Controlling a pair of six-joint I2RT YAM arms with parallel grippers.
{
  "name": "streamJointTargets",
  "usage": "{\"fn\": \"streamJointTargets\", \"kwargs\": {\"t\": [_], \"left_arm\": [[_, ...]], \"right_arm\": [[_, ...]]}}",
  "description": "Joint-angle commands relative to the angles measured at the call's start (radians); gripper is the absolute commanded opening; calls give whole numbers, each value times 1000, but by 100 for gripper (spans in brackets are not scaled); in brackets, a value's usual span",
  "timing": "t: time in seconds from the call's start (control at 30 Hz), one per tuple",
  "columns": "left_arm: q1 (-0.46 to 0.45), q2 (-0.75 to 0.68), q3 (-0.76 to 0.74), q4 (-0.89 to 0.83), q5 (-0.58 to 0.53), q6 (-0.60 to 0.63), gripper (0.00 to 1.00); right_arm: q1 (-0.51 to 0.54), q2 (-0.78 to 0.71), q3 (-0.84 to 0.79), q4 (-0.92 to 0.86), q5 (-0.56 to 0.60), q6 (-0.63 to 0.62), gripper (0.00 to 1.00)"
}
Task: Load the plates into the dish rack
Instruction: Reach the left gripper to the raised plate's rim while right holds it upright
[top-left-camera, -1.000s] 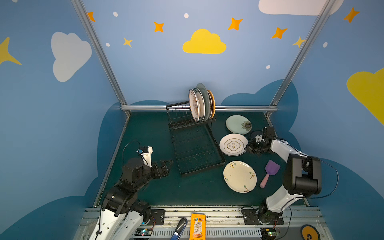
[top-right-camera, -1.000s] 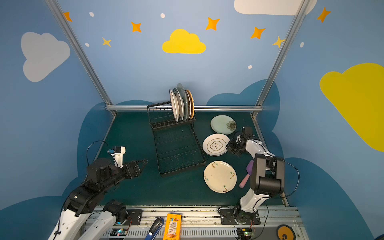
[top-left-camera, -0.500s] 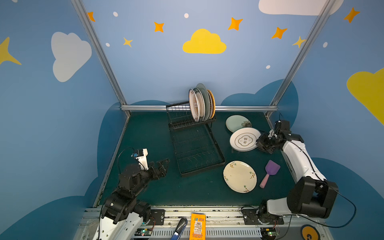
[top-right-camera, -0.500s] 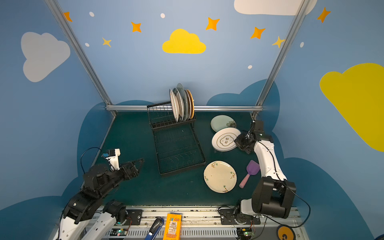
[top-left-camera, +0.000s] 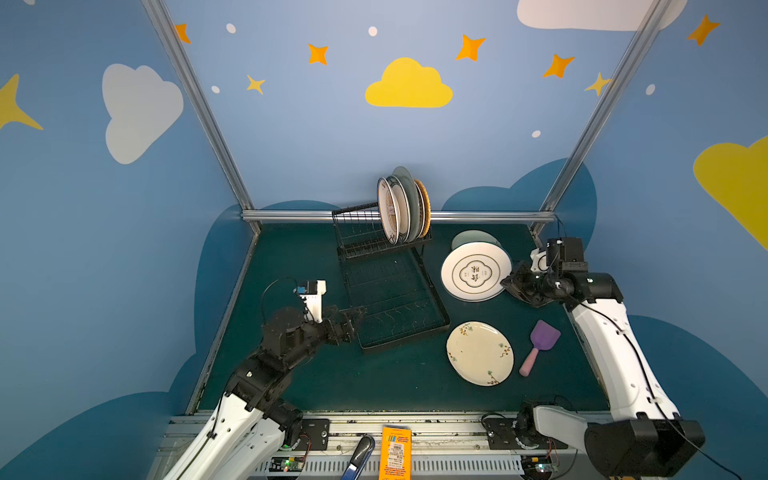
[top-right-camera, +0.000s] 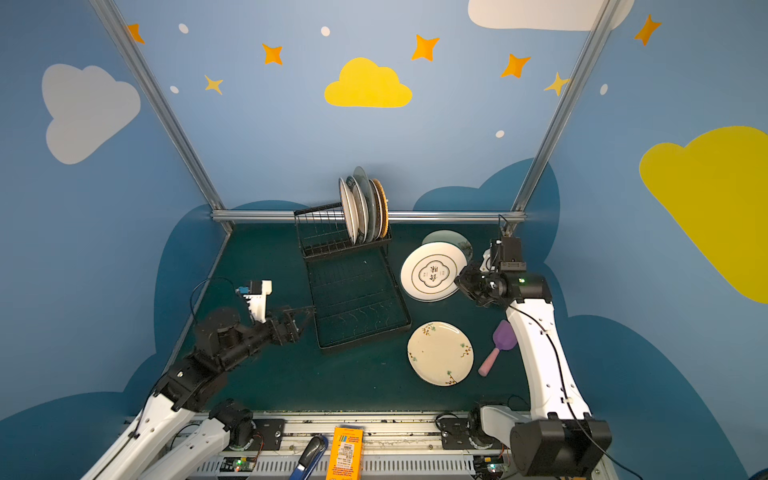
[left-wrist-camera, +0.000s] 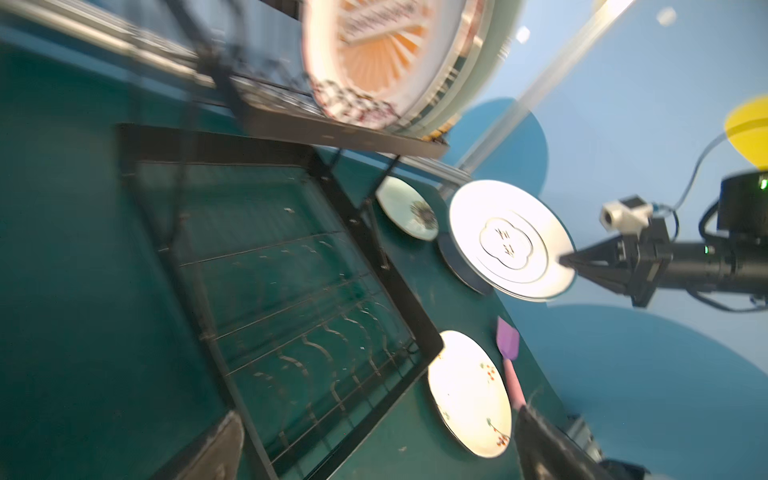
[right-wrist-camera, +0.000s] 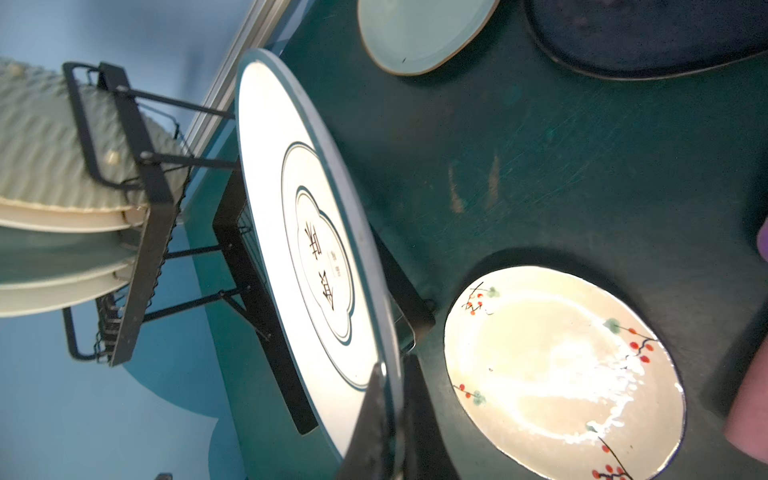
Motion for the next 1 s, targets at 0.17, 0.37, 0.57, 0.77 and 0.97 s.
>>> {"fn": "streamJointTargets", "kwargs": {"t": [0.17,0.37,0.57,0.77,0.97], "left_arm": [[-307,286,176,152,-248,458,100],[-459,482,279,227,-369,794,100],[-542,586,297,290,-332,1065,99],[-570,667,340,292,-270,1113,89],[-572,735,371,312,-303,1127,70]], "right_arm": [[123,-17,18,-14,13,83,0],[175,28,40,-26,-17,135,0],[188,57,45,-30,-70,183,0],[192,69,42,-22,-113,210,0],[193,54,25,-12,-125,217,0]]}}
